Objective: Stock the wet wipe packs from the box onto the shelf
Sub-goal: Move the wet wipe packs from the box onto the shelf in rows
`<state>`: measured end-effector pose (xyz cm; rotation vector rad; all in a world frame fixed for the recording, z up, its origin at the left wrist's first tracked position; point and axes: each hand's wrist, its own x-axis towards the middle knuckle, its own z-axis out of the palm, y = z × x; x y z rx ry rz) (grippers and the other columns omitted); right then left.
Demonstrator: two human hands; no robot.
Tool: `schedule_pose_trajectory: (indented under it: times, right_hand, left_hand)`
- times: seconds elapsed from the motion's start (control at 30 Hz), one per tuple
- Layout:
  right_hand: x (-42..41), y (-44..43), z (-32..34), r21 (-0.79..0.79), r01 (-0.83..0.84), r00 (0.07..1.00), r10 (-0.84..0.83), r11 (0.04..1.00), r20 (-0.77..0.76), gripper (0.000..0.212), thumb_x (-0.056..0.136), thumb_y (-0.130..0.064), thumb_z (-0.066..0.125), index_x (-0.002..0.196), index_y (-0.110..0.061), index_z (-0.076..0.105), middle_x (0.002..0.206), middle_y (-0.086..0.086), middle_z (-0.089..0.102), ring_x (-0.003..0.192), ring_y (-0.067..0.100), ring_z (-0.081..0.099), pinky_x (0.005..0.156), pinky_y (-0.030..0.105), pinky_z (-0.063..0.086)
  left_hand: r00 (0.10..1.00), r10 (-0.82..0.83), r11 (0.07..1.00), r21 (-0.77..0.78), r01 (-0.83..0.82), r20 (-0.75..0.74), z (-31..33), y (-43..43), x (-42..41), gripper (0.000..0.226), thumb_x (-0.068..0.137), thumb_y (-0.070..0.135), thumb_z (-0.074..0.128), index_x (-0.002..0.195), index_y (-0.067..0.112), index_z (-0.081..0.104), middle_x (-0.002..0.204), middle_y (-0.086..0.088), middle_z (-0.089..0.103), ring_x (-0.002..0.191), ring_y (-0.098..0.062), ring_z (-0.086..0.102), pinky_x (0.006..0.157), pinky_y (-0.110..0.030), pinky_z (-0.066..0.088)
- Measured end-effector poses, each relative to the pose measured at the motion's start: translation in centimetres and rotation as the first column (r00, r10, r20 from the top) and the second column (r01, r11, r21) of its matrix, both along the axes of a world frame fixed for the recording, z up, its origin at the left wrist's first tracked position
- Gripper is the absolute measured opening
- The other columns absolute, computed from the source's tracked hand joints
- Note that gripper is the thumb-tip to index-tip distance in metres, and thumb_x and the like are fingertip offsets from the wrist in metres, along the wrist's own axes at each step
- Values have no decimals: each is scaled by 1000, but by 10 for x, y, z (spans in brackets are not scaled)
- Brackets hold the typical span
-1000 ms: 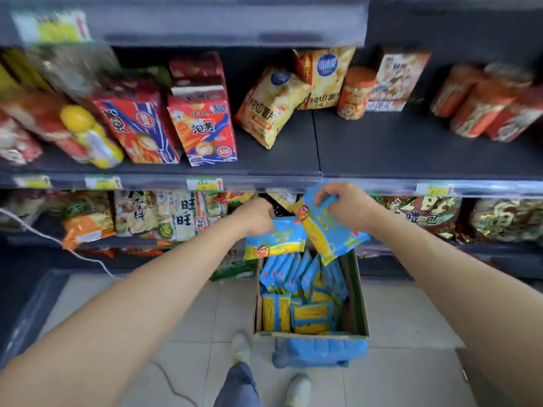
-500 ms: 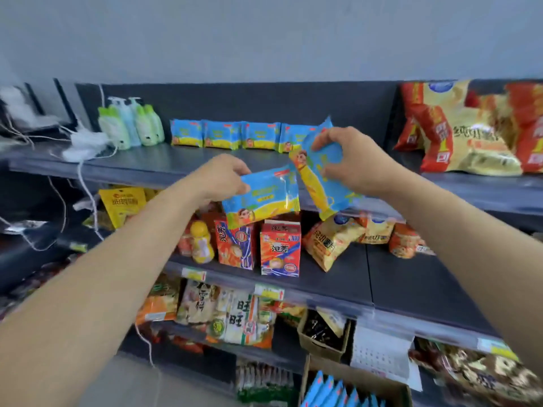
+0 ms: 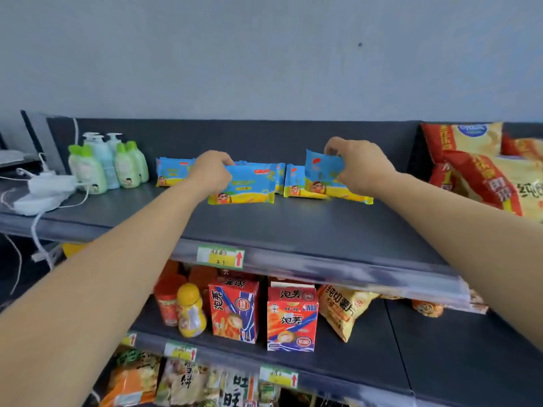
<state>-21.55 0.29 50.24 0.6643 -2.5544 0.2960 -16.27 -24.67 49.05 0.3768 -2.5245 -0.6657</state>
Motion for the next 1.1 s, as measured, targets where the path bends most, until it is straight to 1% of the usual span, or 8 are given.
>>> schedule_pose_trajectory:
  times: [0.1,0.27,0.4,0.53,0.63,0.73,0.83,1.1]
  right_hand:
    - [-37,-20,-5,50,18,1000,-18,999,-3,42,80,1,54,116,-21,52,115,7,59,97,29,57,86,35,39]
    - [-91,-51,-19,93,27,991,-39,995,125,45,81,2,53,118,-23,52,121,5,58,101,27,55,93,37,37]
    - [-126,-67,-31,106,58,975,-80,993,209,44,84,1,56,120,-24,52,124,6,56,107,29,54,91,35,38]
    - [-152,-73,-44,57,58,949,-73,997,308,48,86,2,52,122,-29,51,126,6,51,108,34,52,89,43,50]
    - [-161,-74,-53,96,82,959,-105,992,262,51,87,1,50,129,-29,48,129,7,46,116,33,45,96,43,43]
    - [-163,-74,-61,130,137,975,-157,982,158,50,88,-14,58,134,-24,41,131,8,45,121,29,39,102,41,33]
    - [-166,-74,-66,95,191,973,-202,977,111,52,86,-22,63,132,-18,39,130,9,45,120,29,39,100,39,35]
    - [-170,-83,-71,41,242,968,-244,969,62,46,88,-23,63,127,-10,42,128,12,46,117,29,41,97,39,39]
  left_hand:
    - [998,-42,999,-7,43,44,-8,-14,-44,32,87,-5,49,112,7,64,121,-14,61,107,-31,58,80,-32,45]
    - [984,-110,993,-21,114,140,-22,-36,-109,38,92,-3,46,127,9,56,137,-11,50,109,-28,55,78,-28,42]
    - [974,-148,987,-34,156,173,-29,-52,-151,39,92,-2,49,129,9,54,146,-11,41,123,-29,50,93,-30,42]
    - [964,-187,978,-53,200,191,-39,-60,-177,37,92,3,53,129,10,54,145,-13,37,117,-28,51,98,-34,42]
    - [969,-189,969,-128,210,158,-51,-58,-187,37,90,4,56,127,11,53,132,-15,40,116,-33,49,87,-32,42]
    - [981,-159,937,-297,186,113,-56,-56,-194,40,86,6,61,124,14,50,121,-13,47,115,-30,43,90,-36,40]
    - [987,-145,898,-409,162,72,-57,-57,-201,39,85,10,63,122,16,50,120,-9,49,114,-28,42,94,-38,35]
    - [985,-173,907,-390,161,3,-61,-60,-213,40,84,9,65,121,13,49,124,-8,46,115,-26,41,94,-36,38]
